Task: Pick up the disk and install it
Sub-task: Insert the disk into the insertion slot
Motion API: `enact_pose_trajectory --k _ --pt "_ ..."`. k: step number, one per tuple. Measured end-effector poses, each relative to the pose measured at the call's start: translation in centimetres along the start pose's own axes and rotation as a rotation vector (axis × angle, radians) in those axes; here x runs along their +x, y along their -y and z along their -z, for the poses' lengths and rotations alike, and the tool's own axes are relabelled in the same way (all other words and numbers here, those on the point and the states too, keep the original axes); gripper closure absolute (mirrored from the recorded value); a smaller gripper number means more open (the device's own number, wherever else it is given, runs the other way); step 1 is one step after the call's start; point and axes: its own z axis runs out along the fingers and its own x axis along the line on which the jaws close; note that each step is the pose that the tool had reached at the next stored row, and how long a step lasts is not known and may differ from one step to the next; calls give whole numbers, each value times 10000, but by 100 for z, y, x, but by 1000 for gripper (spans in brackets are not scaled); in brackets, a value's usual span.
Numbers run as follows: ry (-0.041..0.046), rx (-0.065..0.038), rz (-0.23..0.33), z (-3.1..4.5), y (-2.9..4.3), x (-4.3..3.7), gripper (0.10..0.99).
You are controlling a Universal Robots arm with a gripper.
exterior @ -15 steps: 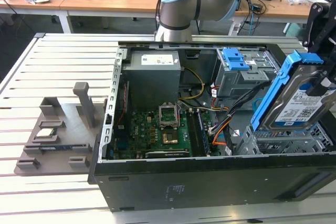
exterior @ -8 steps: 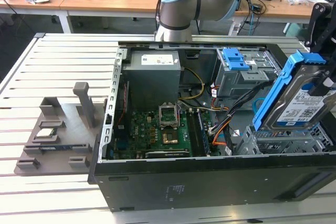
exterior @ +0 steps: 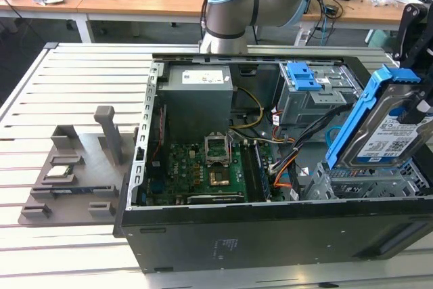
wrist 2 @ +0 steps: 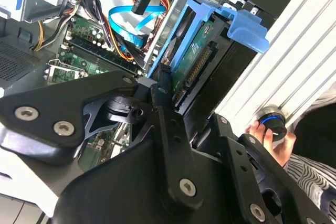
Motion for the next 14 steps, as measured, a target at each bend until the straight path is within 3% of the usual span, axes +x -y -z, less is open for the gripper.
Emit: enact_pose_trajectory --k 9,14 --pt "2 -1 1 -164 1 1 729" --pt "2 -2 0 -350 1 2 729"
